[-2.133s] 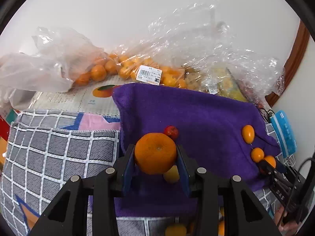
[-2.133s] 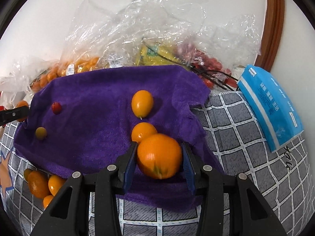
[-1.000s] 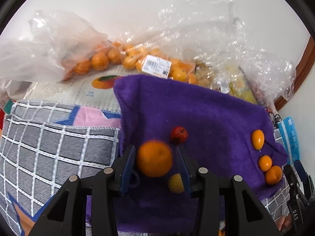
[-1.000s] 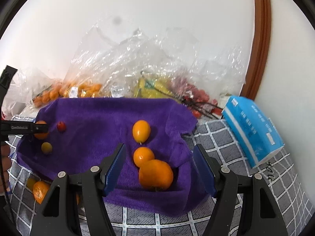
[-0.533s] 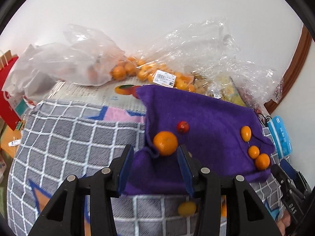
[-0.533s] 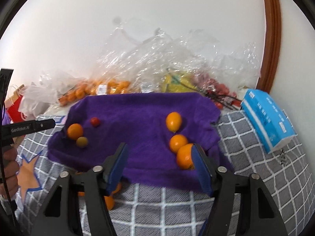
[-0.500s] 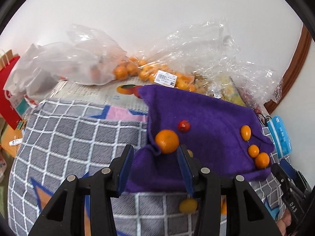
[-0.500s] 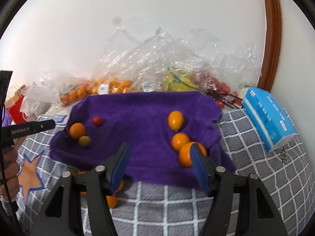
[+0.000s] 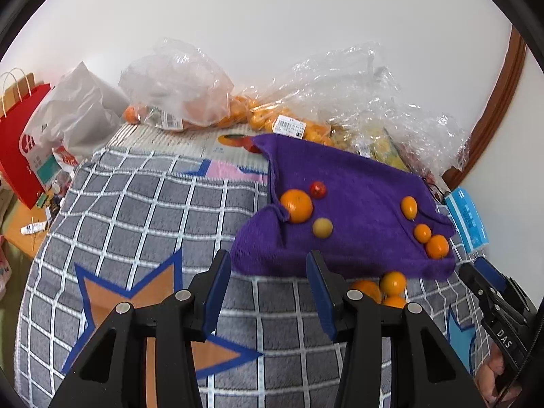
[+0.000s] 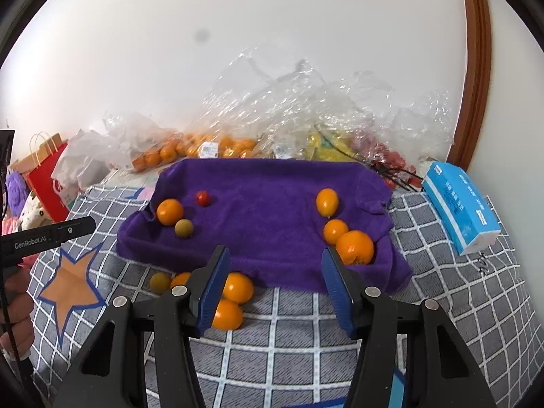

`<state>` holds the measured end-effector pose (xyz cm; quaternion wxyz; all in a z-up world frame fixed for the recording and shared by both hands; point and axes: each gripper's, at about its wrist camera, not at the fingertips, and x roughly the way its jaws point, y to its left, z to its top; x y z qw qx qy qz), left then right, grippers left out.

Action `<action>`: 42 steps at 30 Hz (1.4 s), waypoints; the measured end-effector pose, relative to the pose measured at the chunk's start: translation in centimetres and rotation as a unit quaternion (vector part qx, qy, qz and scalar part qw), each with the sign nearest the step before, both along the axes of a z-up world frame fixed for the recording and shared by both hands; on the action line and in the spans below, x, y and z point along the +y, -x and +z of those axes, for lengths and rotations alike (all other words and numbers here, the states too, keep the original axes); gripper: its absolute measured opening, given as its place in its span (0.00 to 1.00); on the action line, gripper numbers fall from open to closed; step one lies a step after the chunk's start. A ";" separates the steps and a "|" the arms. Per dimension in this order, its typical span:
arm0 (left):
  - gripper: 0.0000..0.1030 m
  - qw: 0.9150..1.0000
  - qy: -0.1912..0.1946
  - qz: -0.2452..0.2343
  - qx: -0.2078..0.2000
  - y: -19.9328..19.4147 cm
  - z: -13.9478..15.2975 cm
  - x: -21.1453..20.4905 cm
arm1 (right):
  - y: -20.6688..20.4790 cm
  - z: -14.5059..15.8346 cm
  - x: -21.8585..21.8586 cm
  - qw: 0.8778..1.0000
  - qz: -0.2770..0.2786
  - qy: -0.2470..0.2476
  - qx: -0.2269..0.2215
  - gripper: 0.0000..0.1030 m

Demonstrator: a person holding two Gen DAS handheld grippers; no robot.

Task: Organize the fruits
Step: 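Withdraw both tools from the towel toward the remaining fruit, then grasp a tangerine with the right tool while the left tool grasps a yellow fruit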

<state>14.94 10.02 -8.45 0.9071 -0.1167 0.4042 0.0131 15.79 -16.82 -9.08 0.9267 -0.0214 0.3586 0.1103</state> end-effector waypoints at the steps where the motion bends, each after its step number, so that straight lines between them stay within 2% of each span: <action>1: 0.43 1.000 0.000 0.000 0.001 0.3 -0.2 0.0 | 0.2 -0.3 0.1 1.000 0.001 0.002 0.003 0.51; 8: 0.43 1.000 -0.007 -0.009 0.016 1.6 -2.1 0.4 | 0.7 -2.2 0.9 1.000 0.000 0.007 0.027 0.47; 13: 0.43 1.000 0.001 -0.005 0.016 1.9 -2.4 1.1 | 0.8 -2.7 1.6 0.999 0.005 0.013 0.032 0.46; 30: 0.43 0.999 0.019 -0.009 0.037 1.5 -4.6 1.7 | -0.9 -7.0 3.9 0.996 0.029 0.016 0.081 0.46; 34: 0.43 0.999 0.019 -0.011 0.039 1.3 -4.7 1.8 | -1.3 -7.6 4.5 0.995 0.037 0.010 0.088 0.51; 42: 0.43 0.999 0.018 -0.018 0.040 1.3 -4.7 1.3 | -1.7 -8.4 4.4 0.994 0.033 0.011 0.102 0.51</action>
